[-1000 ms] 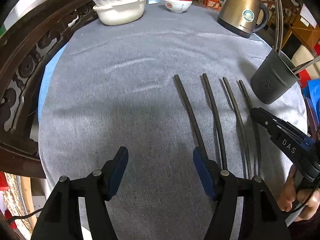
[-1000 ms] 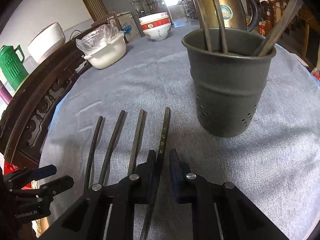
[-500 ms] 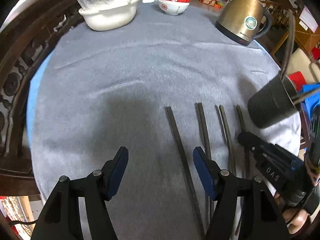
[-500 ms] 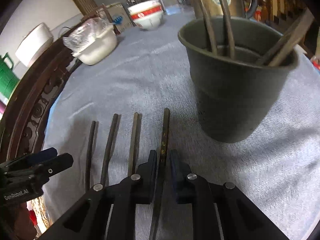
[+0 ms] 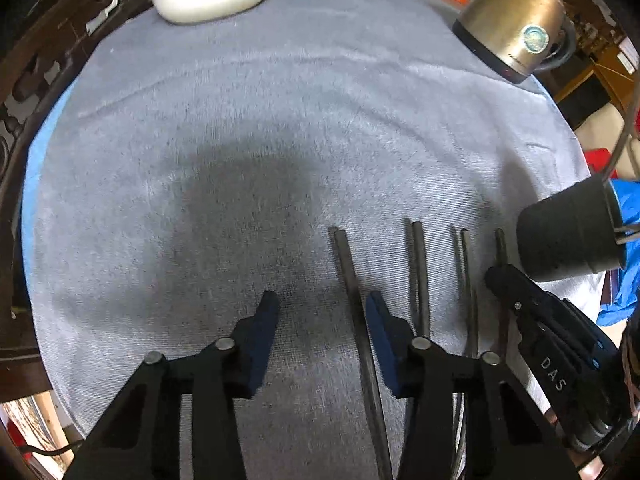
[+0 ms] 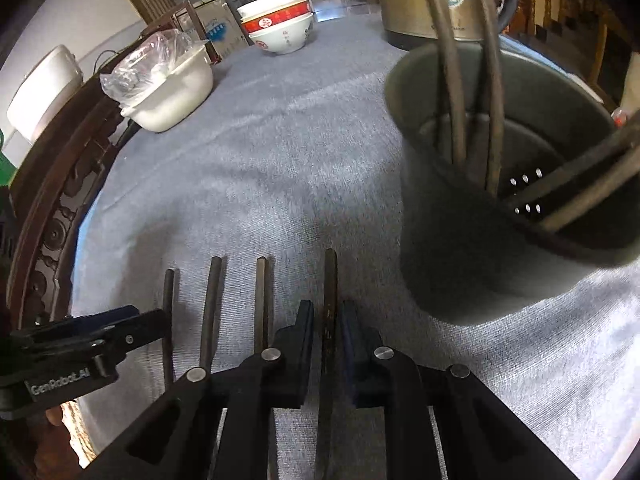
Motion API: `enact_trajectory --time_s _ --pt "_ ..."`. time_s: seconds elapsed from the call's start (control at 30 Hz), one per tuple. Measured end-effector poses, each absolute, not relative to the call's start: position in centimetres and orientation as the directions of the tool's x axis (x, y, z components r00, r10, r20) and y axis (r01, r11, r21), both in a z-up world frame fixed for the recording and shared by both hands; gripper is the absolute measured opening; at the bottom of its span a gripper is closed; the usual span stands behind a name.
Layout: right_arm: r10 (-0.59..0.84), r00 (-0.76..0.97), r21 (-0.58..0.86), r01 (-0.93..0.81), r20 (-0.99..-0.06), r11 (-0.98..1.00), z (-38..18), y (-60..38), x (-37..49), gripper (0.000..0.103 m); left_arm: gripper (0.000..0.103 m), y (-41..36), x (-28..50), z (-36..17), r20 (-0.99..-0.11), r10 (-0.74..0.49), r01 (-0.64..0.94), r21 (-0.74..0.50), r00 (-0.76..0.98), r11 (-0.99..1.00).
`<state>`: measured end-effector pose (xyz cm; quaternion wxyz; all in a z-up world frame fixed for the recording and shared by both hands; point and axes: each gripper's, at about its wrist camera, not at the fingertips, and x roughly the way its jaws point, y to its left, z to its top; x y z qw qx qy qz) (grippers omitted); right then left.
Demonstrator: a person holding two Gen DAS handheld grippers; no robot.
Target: Organize utensils
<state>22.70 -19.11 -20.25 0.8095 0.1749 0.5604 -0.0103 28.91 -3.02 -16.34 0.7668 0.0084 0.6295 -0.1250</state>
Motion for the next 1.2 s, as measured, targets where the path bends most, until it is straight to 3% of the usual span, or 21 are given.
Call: enact_trajectory --time_s 0.33,0.77,0.97,1.1,1.2 --pt "0.142 0.376 0.229 0.199 -0.916 0.953 -20.2 -18.2 23.2 0.013 0.033 -4.0 27.9 -16.5 -0.963 -0.113 0.208 -0.062 0.244 0.976" --pt "0.130 0.373 0.217 0.199 -0.919 0.956 -19.9 -18.6 21.9 0.011 0.034 -6.2 26.0 -16.6 -0.956 -0.073 0.259 0.003 0.285 0.966" --pt "0.129 0.356 0.213 0.209 -0.926 0.954 -20.1 -18.6 23.0 0.011 0.040 -6.5 25.8 -16.5 -0.954 -0.075 0.266 0.005 0.290 0.964" --pt "0.105 0.350 0.182 0.195 -0.931 0.964 -20.2 -18.2 23.7 0.011 0.053 -5.1 26.3 -16.8 -0.953 -0.067 0.252 0.009 0.294 0.968" --pt "0.096 0.356 0.171 0.186 -0.930 0.968 -20.2 -18.0 23.9 0.011 0.055 -5.0 26.3 -16.9 -0.954 -0.071 0.256 0.007 0.293 0.967"
